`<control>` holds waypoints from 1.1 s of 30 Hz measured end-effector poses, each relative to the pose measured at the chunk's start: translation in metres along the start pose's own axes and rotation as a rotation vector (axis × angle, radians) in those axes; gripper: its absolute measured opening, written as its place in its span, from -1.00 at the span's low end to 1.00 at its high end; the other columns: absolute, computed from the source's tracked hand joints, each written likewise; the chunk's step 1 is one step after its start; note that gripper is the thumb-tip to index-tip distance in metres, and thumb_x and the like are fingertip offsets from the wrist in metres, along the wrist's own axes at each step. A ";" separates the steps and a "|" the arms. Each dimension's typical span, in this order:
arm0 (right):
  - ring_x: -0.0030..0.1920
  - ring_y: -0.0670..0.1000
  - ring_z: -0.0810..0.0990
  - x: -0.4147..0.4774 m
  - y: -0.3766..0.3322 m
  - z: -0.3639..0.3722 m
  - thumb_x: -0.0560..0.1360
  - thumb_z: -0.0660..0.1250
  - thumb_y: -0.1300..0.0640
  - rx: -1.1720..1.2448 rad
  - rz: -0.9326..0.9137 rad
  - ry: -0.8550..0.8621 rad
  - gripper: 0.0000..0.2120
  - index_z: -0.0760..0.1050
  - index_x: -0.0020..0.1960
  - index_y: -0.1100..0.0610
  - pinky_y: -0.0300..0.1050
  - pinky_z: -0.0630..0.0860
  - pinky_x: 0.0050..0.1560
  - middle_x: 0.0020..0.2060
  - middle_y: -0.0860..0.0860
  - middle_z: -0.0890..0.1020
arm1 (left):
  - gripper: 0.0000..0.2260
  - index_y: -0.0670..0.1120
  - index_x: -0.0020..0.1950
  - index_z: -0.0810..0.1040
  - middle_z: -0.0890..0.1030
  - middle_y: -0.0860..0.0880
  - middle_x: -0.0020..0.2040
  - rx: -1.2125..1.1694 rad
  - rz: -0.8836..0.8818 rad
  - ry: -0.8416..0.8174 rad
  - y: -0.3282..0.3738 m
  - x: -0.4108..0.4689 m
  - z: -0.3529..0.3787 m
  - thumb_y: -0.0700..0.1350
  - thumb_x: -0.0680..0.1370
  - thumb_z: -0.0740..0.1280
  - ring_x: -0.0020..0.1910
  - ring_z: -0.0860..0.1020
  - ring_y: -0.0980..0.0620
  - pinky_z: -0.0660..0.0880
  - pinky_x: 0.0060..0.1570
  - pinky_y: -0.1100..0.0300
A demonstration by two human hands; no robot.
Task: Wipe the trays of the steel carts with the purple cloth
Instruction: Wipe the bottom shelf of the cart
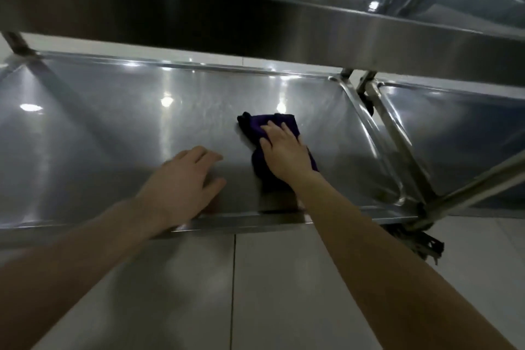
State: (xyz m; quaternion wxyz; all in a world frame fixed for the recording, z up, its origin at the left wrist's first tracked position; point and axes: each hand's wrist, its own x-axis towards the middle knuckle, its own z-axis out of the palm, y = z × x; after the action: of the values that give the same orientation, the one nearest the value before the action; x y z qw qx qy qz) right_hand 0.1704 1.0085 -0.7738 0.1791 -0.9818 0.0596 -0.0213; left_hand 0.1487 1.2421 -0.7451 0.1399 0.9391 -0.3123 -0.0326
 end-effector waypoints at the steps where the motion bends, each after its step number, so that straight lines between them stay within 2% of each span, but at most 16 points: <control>1: 0.56 -0.02 0.02 0.005 -0.001 0.001 0.68 -0.01 -0.01 -0.007 0.022 0.013 -0.58 0.20 0.52 0.00 0.11 -0.04 0.52 0.55 -0.08 0.18 | -0.51 0.02 0.50 0.26 0.31 0.02 0.47 -0.004 0.010 -0.011 0.007 0.004 0.007 0.16 0.60 0.15 0.40 0.31 -0.03 0.27 0.39 0.06; 4: 0.55 -0.04 0.05 -0.035 -0.006 0.009 0.68 0.02 0.00 -0.001 -0.011 0.024 -0.59 0.24 0.51 -0.01 0.09 -0.02 0.53 0.53 -0.09 0.22 | -0.48 0.04 0.54 0.16 0.21 0.03 0.54 0.016 0.079 -0.040 0.019 0.013 0.017 0.16 0.61 0.11 0.47 0.21 0.00 0.14 0.46 0.09; 7: 0.53 -0.12 0.10 -0.121 0.003 0.012 0.66 0.02 -0.03 -0.003 -0.075 0.063 -0.60 0.32 0.47 -0.04 0.02 0.02 0.53 0.49 -0.17 0.28 | -0.55 0.01 0.49 0.26 0.36 0.02 0.42 -0.023 0.142 0.039 0.028 0.023 0.019 0.09 0.62 0.13 0.36 0.34 0.01 0.23 0.39 0.12; 9: 0.52 -0.14 0.14 -0.153 0.008 0.009 0.64 -0.04 -0.09 -0.039 -0.078 0.076 -0.56 0.35 0.45 -0.06 -0.03 0.05 0.52 0.47 -0.19 0.30 | -0.59 0.00 0.47 0.29 0.39 0.04 0.36 -0.019 0.183 0.032 0.033 0.023 0.024 0.07 0.63 0.13 0.29 0.40 0.01 0.25 0.35 0.15; 12: 0.51 -0.09 0.19 -0.130 0.023 0.002 0.65 0.01 -0.06 -0.054 -0.051 0.111 -0.58 0.37 0.44 -0.02 0.00 0.11 0.50 0.46 -0.13 0.35 | -0.53 0.01 0.51 0.22 0.38 0.04 0.37 -0.022 0.161 -0.017 0.041 0.024 0.034 0.12 0.62 0.10 0.28 0.40 0.00 0.31 0.31 0.15; 18: 0.56 0.01 0.04 -0.017 0.061 -0.023 0.67 -0.01 -0.03 -0.041 0.125 0.038 -0.56 0.20 0.52 0.04 0.12 0.00 0.52 0.55 -0.04 0.19 | -0.47 0.02 0.48 0.24 0.34 0.01 0.37 -0.008 0.066 -0.023 0.054 0.027 0.042 0.20 0.57 0.16 0.27 0.36 -0.02 0.35 0.27 0.12; 20: 0.56 0.00 0.01 -0.019 0.060 -0.021 0.67 -0.01 -0.02 -0.035 0.115 0.043 -0.56 0.19 0.52 0.03 0.12 -0.05 0.53 0.55 -0.05 0.17 | -0.48 0.02 0.48 0.25 0.34 0.01 0.38 0.008 0.054 -0.013 0.057 0.028 0.041 0.19 0.57 0.17 0.29 0.35 -0.02 0.33 0.29 0.11; 23: 0.55 -0.04 0.07 -0.074 0.059 -0.013 0.66 0.02 -0.04 -0.034 0.053 0.077 -0.57 0.24 0.51 0.00 0.06 -0.02 0.53 0.53 -0.09 0.24 | -0.48 0.00 0.49 0.27 0.29 -0.01 0.47 -0.007 0.062 0.029 0.066 0.033 0.042 0.15 0.57 0.20 0.41 0.27 -0.03 0.25 0.40 0.06; 25: 0.54 -0.08 0.10 -0.121 0.060 -0.012 0.64 -0.04 -0.10 -0.060 0.026 0.101 -0.53 0.27 0.50 -0.04 0.00 0.01 0.53 0.51 -0.14 0.26 | -0.47 0.05 0.52 0.23 0.22 0.04 0.52 -0.069 0.097 0.022 0.073 0.040 0.045 0.13 0.57 0.20 0.47 0.19 0.00 0.21 0.44 0.03; 27: 0.54 -0.09 0.11 -0.148 0.062 -0.014 0.62 -0.11 -0.14 -0.091 0.024 0.109 -0.49 0.30 0.48 -0.04 -0.01 0.03 0.53 0.50 -0.16 0.26 | -0.49 0.11 0.53 0.19 0.21 0.08 0.53 -0.151 0.123 -0.005 0.082 0.045 0.049 0.12 0.59 0.19 0.46 0.19 0.04 0.18 0.45 0.10; 30: 0.54 -0.05 0.10 -0.128 0.072 -0.019 0.64 -0.05 -0.12 -0.085 0.039 0.097 -0.52 0.28 0.50 -0.01 0.01 0.04 0.53 0.51 -0.12 0.26 | -0.49 0.11 0.54 0.18 0.27 0.10 0.49 -0.182 0.111 0.021 0.094 0.050 0.055 0.12 0.60 0.18 0.41 0.27 0.05 0.20 0.38 0.20; 33: 0.55 -0.03 0.05 -0.056 0.099 -0.029 0.66 0.02 -0.08 -0.089 0.090 0.070 -0.54 0.20 0.52 0.00 0.05 0.03 0.51 0.54 -0.09 0.20 | -0.50 0.10 0.52 0.23 0.34 0.09 0.45 -0.129 0.079 0.040 0.095 0.051 0.057 0.16 0.59 0.17 0.37 0.31 0.04 0.23 0.35 0.19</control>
State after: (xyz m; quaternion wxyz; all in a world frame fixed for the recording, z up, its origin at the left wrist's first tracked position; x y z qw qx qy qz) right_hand 0.1024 0.9128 -0.7826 0.1337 -0.9838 0.1109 -0.0450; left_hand 0.1260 1.1255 -0.7718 0.2076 0.9154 -0.3437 -0.0283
